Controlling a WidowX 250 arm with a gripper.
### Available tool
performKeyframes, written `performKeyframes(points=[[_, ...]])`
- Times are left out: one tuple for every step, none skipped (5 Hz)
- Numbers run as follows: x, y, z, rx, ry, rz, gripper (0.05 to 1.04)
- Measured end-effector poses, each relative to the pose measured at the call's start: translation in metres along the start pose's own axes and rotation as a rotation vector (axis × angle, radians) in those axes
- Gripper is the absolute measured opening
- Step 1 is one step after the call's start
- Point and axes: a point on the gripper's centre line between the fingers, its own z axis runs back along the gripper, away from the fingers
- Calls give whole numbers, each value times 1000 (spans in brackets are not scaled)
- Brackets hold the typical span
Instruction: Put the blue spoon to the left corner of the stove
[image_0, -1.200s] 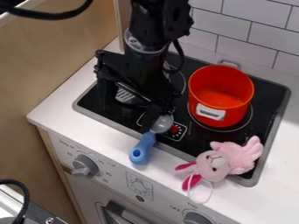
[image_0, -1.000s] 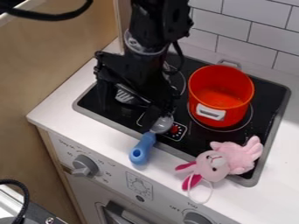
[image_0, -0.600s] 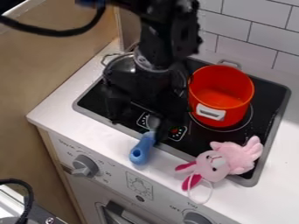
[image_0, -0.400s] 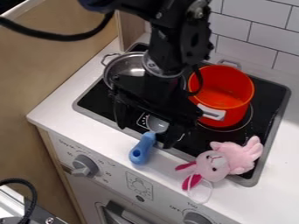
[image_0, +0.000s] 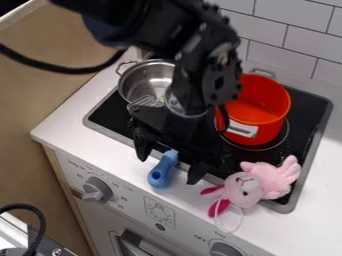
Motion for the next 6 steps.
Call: performKeyframes(points=[[-3,5,-12,27,-52,-16,1000],[-2,7,-16,43,-108,-40,1000],[-3,7,-20,36,-125,-39,966],[-2,4,-21,10,-100,-28,711],[-2,6,-23,-20,-31,-41,407],[-3,10,-23,-61,-2,-68,324]])
